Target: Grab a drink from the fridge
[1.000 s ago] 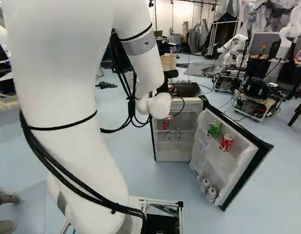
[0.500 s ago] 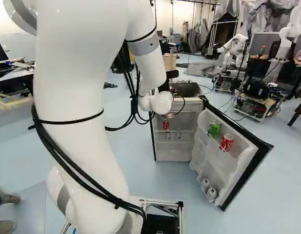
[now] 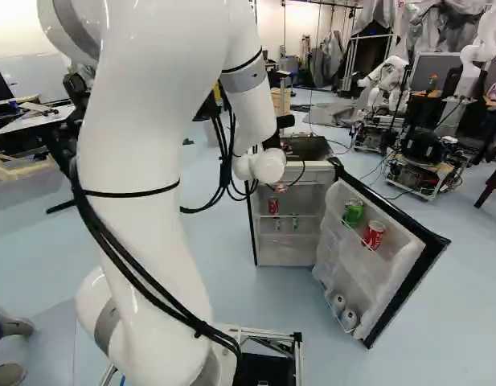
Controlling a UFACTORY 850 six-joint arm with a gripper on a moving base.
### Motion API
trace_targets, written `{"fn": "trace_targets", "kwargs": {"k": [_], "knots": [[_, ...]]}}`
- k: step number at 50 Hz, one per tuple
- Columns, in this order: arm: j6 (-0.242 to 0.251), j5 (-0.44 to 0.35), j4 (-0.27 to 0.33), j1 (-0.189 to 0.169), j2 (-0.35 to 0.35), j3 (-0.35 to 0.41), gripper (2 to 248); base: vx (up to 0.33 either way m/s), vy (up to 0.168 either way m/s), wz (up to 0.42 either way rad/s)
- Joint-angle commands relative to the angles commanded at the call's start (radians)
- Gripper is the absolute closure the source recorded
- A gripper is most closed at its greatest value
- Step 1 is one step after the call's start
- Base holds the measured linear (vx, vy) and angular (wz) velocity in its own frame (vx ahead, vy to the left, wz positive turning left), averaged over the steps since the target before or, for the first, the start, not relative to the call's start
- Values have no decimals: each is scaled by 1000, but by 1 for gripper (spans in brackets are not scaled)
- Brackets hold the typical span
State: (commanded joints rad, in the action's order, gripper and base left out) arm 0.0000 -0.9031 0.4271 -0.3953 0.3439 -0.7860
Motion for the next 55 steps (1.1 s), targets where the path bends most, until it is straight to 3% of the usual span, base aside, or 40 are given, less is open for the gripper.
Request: {"fn": "trace_targets", "kwargs": {"k": [27,44,55], "knots": [[-2,0,0,9,35,-44,156,0,0,0],[-142,0,0,9,36,-44,156,0,0,0],[-166,0,0,9,36,-44,156,0,0,0]]}}
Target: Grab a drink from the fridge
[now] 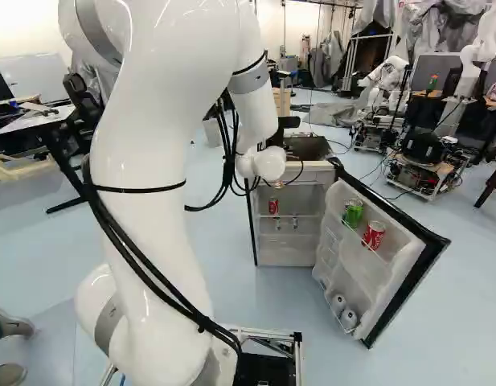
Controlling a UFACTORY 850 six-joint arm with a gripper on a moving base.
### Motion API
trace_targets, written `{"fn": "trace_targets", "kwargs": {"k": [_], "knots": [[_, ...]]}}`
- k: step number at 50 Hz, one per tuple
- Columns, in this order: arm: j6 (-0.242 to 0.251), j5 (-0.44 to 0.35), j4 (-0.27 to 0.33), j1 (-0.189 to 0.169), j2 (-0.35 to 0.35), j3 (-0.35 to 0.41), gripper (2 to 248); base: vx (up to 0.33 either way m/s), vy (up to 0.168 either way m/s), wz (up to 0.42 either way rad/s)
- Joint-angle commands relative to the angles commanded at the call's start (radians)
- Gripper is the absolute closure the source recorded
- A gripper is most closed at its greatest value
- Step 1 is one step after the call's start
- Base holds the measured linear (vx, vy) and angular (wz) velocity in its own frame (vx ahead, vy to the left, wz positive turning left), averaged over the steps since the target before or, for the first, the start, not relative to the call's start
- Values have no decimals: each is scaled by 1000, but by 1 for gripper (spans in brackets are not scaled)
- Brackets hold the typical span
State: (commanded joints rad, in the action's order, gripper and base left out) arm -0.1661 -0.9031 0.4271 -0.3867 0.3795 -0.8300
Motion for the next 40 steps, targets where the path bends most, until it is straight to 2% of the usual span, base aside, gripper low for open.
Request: {"fn": "trace_targets", "kwargs": {"k": [13,14,18,19,24,25,29,30,34,35,40], "knots": [[-1,0,0,0,0,0,155,0,0,0],[-1,0,0,0,0,0,129,0,0,0],[-1,0,0,0,0,0,129,0,0,0],[-1,0,0,0,0,0,97,0,0,0],[-1,0,0,0,0,0,97,0,0,0],[-1,0,0,0,0,0,62,0,0,0],[-1,0,0,-1,-3,4,62,0,0,0],[-1,0,0,-1,-5,7,27,0,0,0],[-1,0,0,-3,-18,23,27,0,0,0],[-1,0,0,-3,-22,28,3,0,0,0],[-1,0,0,-7,-43,53,3,0,0,0]]}}
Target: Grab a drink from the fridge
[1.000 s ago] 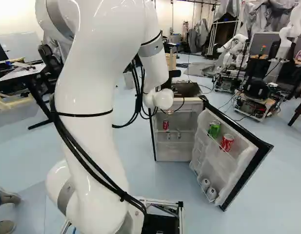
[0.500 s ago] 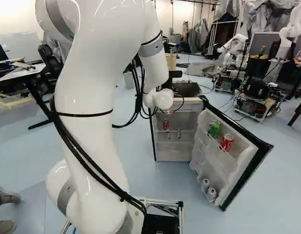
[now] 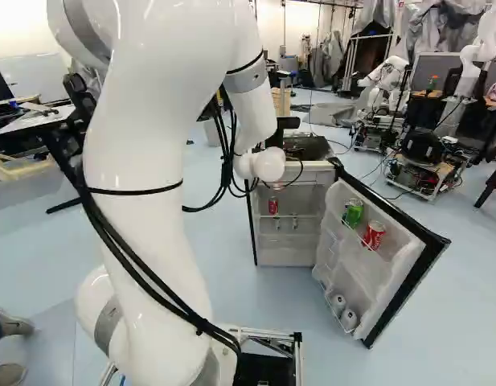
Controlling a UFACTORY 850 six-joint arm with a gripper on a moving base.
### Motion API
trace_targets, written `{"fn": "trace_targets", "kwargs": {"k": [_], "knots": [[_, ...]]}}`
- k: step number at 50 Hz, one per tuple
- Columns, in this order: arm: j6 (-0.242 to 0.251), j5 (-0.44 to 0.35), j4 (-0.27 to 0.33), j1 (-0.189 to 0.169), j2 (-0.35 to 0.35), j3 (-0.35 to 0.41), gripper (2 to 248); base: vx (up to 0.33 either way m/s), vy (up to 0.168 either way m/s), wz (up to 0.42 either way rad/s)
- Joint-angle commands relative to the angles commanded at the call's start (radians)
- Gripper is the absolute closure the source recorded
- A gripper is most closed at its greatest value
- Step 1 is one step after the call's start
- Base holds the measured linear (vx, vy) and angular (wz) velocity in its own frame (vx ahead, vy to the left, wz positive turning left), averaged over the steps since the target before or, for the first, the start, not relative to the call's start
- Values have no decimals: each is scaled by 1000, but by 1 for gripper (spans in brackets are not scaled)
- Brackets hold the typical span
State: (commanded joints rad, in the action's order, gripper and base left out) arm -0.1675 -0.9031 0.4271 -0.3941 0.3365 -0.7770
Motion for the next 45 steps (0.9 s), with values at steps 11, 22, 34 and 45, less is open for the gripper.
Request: {"fn": "trace_targets", "kwargs": {"k": [11,22,34,45], "knots": [[0,0,0,-21,-43,52,3,0,0,0],[0,0,0,-55,-77,84,3,0,0,0],[0,0,0,-95,-118,103,3,0,0,0],[0,4,0,-131,-147,108,3,0,0,0]]}}
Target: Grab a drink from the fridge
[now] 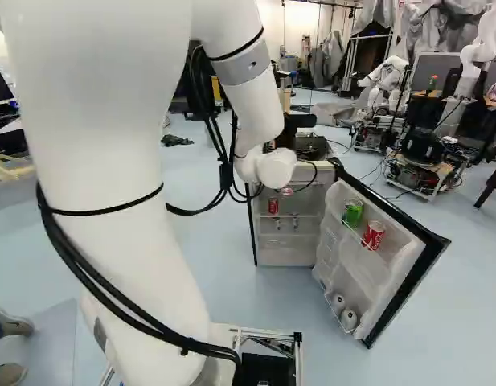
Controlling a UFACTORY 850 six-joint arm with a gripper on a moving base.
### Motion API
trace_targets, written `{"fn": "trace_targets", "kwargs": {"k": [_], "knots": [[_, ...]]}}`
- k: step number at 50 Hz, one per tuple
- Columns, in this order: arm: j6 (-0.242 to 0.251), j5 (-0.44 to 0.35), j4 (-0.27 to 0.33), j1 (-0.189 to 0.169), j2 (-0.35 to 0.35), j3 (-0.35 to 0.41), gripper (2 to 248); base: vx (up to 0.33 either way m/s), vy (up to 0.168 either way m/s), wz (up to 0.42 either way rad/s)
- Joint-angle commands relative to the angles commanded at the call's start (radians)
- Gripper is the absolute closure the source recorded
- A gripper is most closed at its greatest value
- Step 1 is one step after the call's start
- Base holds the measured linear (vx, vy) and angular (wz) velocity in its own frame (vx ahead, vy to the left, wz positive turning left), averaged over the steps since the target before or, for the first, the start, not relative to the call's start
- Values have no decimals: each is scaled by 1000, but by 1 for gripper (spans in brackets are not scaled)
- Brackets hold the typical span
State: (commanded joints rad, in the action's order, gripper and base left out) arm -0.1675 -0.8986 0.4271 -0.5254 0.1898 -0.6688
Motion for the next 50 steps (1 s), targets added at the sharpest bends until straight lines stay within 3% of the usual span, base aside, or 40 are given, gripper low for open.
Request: {"fn": "trace_targets", "kwargs": {"k": [50], "knots": [[0,246,-12,-153,-64,-52,3,0,0,0]]}}
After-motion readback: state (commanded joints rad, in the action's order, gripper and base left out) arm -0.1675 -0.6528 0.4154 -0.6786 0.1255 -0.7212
